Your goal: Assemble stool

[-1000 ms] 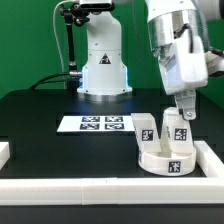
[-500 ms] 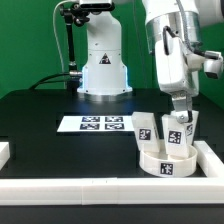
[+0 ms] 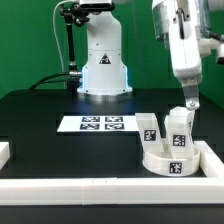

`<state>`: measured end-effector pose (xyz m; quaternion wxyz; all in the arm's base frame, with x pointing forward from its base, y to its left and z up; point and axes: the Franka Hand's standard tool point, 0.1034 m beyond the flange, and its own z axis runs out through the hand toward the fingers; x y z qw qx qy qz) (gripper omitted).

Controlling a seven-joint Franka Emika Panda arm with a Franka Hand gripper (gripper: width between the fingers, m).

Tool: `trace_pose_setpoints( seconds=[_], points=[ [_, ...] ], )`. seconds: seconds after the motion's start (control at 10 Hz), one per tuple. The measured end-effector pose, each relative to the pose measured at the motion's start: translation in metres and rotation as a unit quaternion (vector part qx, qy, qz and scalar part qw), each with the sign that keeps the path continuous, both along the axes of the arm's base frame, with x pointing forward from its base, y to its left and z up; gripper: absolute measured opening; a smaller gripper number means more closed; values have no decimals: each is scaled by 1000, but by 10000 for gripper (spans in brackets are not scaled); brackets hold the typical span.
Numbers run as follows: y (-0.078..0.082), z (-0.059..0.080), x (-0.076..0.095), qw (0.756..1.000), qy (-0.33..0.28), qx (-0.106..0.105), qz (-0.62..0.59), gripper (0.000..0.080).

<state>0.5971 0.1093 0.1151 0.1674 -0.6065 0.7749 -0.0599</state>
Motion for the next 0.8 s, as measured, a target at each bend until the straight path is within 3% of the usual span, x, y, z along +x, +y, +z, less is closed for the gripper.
trace_pose_setpoints(
  seconds=[0.3,0.5,0.7,0.8],
  points=[
    [-1,-4,-1,993,-10,-42,110,649],
    [16,-9,-3,974,-4,-90,207,649],
    [25,-9,-3,931,-7,-139,337,649],
    [27,-8,-4,914,-9,-153,376,649]
  ],
)
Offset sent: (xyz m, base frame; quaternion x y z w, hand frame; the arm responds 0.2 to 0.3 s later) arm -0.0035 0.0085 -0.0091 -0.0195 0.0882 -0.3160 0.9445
